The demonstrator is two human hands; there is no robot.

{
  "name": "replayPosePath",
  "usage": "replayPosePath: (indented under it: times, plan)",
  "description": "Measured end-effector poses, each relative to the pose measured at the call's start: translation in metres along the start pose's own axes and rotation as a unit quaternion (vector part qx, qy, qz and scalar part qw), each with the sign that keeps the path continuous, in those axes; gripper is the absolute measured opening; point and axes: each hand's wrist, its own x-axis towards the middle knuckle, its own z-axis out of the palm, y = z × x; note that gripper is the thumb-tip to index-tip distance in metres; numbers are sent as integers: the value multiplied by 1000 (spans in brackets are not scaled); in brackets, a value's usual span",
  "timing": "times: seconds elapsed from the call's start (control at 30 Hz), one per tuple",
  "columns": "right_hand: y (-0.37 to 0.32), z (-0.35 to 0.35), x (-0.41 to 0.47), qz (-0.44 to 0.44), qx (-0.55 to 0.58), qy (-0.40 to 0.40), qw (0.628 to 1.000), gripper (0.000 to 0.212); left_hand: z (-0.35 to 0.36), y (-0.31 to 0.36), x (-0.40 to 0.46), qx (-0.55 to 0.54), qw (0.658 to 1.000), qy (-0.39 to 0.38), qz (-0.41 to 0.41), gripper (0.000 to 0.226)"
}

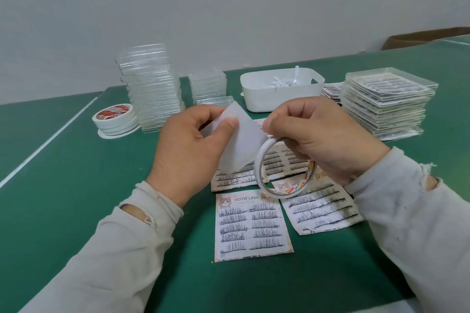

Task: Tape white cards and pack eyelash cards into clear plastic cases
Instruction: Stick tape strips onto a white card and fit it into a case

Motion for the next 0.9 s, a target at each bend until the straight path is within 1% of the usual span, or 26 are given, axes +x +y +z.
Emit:
replayPosePath:
  times: [0.1, 0.17, 0.23, 0.3, 0.37, 0.43, 0.5, 0.57, 0.63, 0.67, 0.73, 0.8, 0.9]
  plan:
    - [1, 1, -1, 14, 7, -26, 1000, 14, 1, 3, -1, -60, 998, -25, -4, 22]
    - [3, 2, -2, 6, -34, -58, 998, 16, 1, 3, -2, -88, 995, -34, -13, 23]
    - [5, 3, -1, 0, -80, -73, 994, 16, 1, 2, -2, -109, 993, -23, -27, 19]
    - [6, 2, 1, 7, -76, -62, 995, 18, 3, -1, -1, -125, 991, 17, -42, 19]
    - [8, 0, 3, 31, -29, -34, 999, 18, 6, -2, -1, -129, 988, 64, -48, 22]
    - [10, -4, 7, 56, 21, 6, 998, 16, 9, -2, -3, -144, 985, 82, -54, 24]
    - [13, -7, 10, 77, 61, 40, 994, 16, 11, -3, -4, -170, 982, 48, -69, 23]
    - [16, -9, 12, 89, 84, 58, 991, 14, 12, -4, -6, -201, 976, -23, -86, 19]
    - [19, -8, 13, 92, 84, 56, 991, 16, 14, -6, -7, -211, 967, -89, -109, 18]
    - [20, -7, 14, 93, 77, 53, 991, 17, 14, -7, -8, -211, 963, -110, -124, 20]
    - [22, -5, 14, 97, 62, 55, 992, 19, 16, -7, -9, -215, 958, -123, -142, 24]
    - [22, -4, 15, 94, 52, 67, 992, 19, 17, -9, -9, -199, 966, -100, -135, 27]
    - [21, -4, 15, 80, 31, 84, 993, 21, 17, -14, -6, -122, 987, -26, -107, 25]
